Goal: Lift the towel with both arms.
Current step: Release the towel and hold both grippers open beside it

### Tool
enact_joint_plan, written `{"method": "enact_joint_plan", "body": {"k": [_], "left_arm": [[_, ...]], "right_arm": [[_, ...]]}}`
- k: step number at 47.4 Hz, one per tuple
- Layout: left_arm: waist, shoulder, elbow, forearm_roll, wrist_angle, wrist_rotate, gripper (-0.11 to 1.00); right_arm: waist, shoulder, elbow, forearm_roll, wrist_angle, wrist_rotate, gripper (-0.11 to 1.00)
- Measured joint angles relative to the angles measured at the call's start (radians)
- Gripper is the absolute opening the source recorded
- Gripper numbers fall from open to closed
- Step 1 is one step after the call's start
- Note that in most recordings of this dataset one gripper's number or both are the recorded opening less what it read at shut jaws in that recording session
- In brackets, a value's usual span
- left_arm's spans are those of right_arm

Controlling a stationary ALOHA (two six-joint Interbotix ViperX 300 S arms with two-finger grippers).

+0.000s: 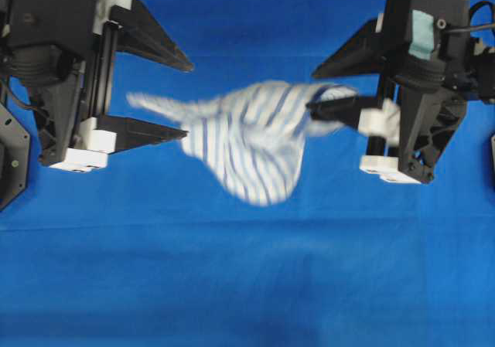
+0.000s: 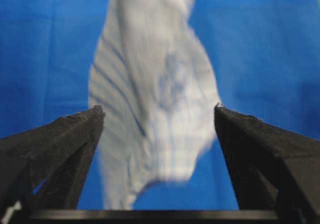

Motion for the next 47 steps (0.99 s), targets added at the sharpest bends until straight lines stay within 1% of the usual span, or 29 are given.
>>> {"method": "enact_joint_plan", "body": {"k": [2, 3, 7, 15, 21, 26, 36, 47], "left_arm": [[0.0, -0.006, 0.005, 0.0, -0.005, 0.0, 0.82], [0.0, -0.008, 0.005, 0.0, -0.008, 0.0, 0.82], [-0.002, -0.017, 0.009, 0.002, -0.015, 0.0, 0.82], [0.0, -0.02, 0.021, 0.002, -0.023, 0.0, 0.82], [0.0, -0.011, 0.055, 0.0, -0.049, 0.0, 0.82], [0.0, -0.003, 0.109, 0.002, -0.092, -0.003, 0.82], [0.0, -0.005, 0.229, 0.0, -0.224, -0.005, 0.82], [0.0, 0.009, 0.383, 0.0, -0.41, -0.006, 0.82]], "right_arm": [[0.0, 0.0, 0.002, -0.005, 0.0, 0.002, 0.69], [0.0, 0.0, 0.002, -0.009, 0.002, 0.003, 0.69], [0.002, 0.0, 0.002, -0.014, 0.002, 0.003, 0.65], [0.0, 0.0, 0.009, -0.017, 0.0, 0.003, 0.66], [0.0, 0.0, 0.046, -0.017, -0.002, 0.005, 0.66], [0.0, 0.002, 0.103, -0.017, -0.021, 0.017, 0.66], [0.002, 0.005, 0.215, -0.017, -0.106, 0.046, 0.66], [0.002, 0.005, 0.353, -0.017, -0.272, 0.069, 0.66]]}}
